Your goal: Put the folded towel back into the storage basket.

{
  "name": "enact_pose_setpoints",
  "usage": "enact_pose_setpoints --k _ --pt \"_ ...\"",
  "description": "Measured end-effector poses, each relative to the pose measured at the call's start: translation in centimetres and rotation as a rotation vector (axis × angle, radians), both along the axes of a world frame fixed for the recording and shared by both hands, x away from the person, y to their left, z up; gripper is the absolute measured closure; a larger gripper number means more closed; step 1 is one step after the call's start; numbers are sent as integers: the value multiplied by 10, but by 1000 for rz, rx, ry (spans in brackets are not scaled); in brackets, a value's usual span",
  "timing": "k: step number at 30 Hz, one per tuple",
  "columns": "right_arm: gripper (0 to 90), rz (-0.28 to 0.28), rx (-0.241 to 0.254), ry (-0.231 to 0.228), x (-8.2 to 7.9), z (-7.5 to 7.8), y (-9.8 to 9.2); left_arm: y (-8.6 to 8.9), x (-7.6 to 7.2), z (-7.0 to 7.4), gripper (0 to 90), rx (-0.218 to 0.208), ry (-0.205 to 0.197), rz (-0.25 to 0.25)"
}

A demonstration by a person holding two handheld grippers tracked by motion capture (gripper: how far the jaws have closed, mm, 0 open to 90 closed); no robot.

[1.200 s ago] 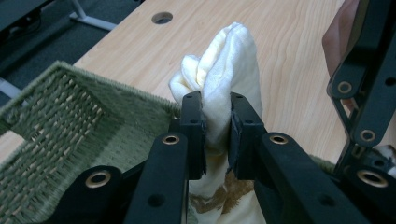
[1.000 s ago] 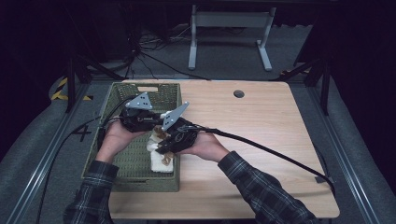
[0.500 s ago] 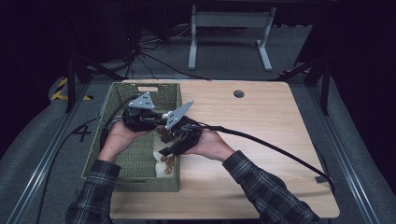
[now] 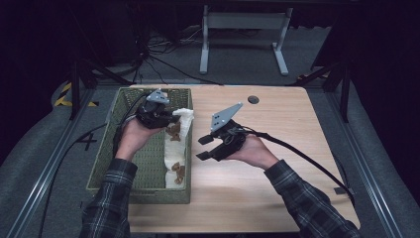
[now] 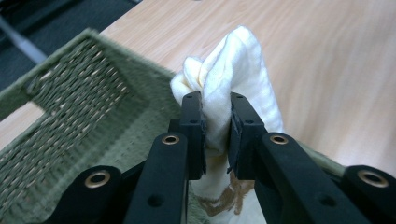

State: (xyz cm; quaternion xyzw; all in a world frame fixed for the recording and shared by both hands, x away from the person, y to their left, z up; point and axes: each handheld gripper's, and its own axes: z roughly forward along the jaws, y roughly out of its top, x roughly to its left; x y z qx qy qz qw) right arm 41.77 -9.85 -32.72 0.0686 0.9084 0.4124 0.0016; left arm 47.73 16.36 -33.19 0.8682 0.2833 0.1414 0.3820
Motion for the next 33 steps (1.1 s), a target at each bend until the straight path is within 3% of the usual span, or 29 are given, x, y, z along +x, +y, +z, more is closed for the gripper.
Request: enact_pose_setpoints --k 1,2,5,8,12,14,18,24,33 --pt "451 0 0 0 0 0 0 0 0 0 785 0 0 0" --pt "450 -18 -4 -3 0 -2 -17 1 3 -2 785 1 5 9" --pt "446 -34 -4 -5 0 -3 -32 0 10 -8 782 2 22 24" --pt "432 -74 -10 -14 1 -8 -60 -3 15 -9 731 2 30 40" --pt "415 -108 -14 -9 2 -10 -81 -6 15 -5 634 -4 30 40" --pt "401 -139 -11 -4 2 -12 -97 -12 12 0 587 -13 17 36" --pt "387 -157 -19 -7 2 -14 -109 -18 8 4 501 -36 14 22" --pt "374 -186 -16 -12 2 -17 -131 -32 -3 7 442 -54 13 -10" --pt "350 -231 -49 -10 0 -31 -165 -61 -19 9 320 -77 29 -37"
